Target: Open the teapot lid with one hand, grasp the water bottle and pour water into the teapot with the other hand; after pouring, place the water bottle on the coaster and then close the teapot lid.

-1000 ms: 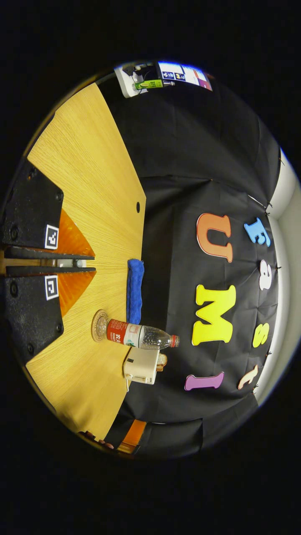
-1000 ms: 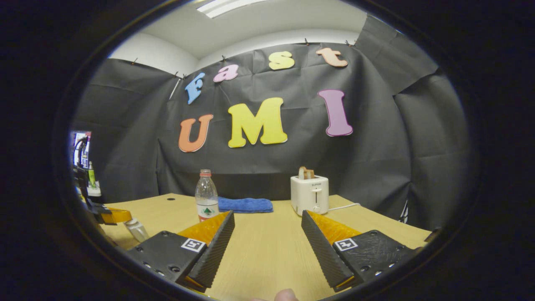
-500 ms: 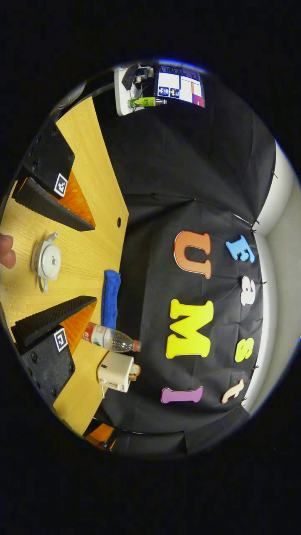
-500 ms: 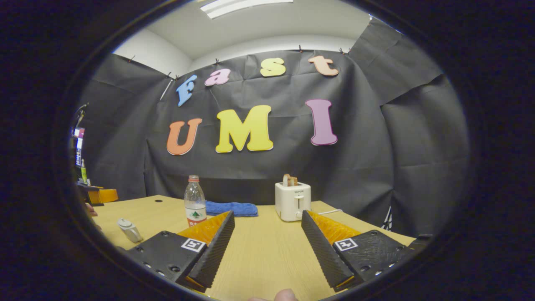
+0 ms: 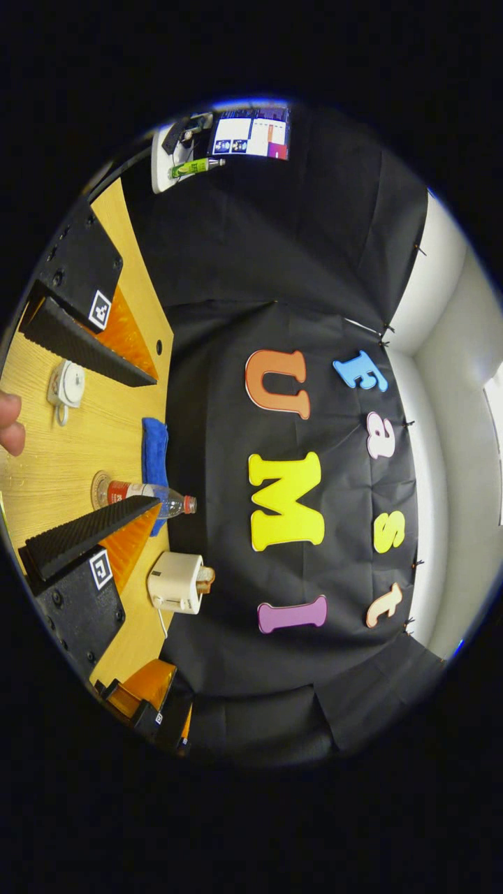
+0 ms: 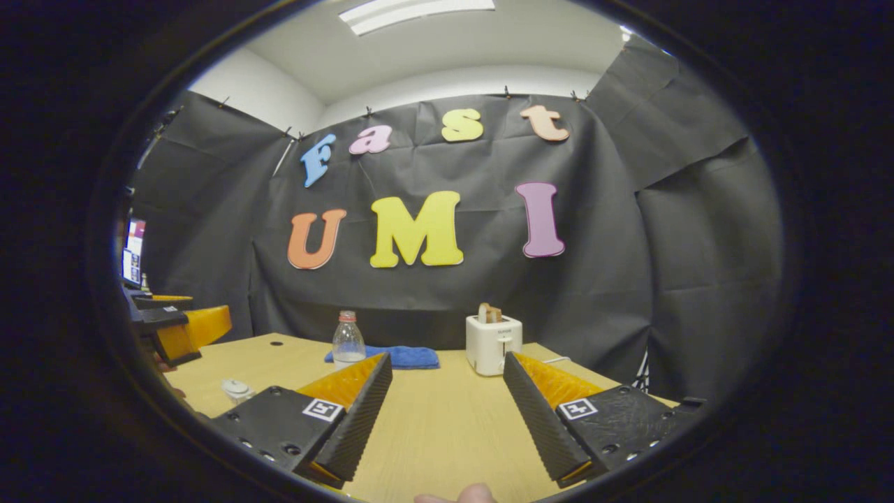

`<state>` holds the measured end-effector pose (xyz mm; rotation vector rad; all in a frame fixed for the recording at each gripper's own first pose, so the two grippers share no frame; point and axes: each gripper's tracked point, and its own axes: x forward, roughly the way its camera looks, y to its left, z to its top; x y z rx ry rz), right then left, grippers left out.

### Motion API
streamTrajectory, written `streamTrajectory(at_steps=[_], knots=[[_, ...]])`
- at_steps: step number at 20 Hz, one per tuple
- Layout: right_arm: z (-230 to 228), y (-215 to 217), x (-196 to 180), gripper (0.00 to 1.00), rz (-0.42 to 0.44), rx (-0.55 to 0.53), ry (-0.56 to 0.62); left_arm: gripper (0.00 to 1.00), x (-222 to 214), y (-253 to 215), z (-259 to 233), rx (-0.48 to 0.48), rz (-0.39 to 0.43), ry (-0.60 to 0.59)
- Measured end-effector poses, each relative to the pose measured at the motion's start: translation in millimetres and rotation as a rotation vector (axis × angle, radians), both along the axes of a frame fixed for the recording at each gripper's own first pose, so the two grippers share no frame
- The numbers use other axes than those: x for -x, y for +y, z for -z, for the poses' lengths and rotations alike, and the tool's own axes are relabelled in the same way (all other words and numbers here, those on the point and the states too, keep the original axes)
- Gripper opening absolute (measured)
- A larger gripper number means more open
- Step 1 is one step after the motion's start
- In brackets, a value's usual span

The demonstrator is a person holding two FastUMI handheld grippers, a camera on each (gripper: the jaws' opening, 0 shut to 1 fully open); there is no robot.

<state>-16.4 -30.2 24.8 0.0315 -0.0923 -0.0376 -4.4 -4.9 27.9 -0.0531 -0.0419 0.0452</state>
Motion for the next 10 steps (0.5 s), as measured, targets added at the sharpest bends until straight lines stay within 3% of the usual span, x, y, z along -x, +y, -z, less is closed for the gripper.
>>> streamTrajectory(at_steps=[6, 10], knots=[[-0.5, 3.5, 10.7, 0.93, 0.009, 0.020, -0.005, 0.98, 8.1, -10.2, -2.5, 0.017, 0.039, -0.022], [-19.5, 12.8, 10.7, 0.95, -0.007, 0.073, -0.052, 0.98, 9.7, 2.2, -4.8, -0.003, 0.004, -0.030]])
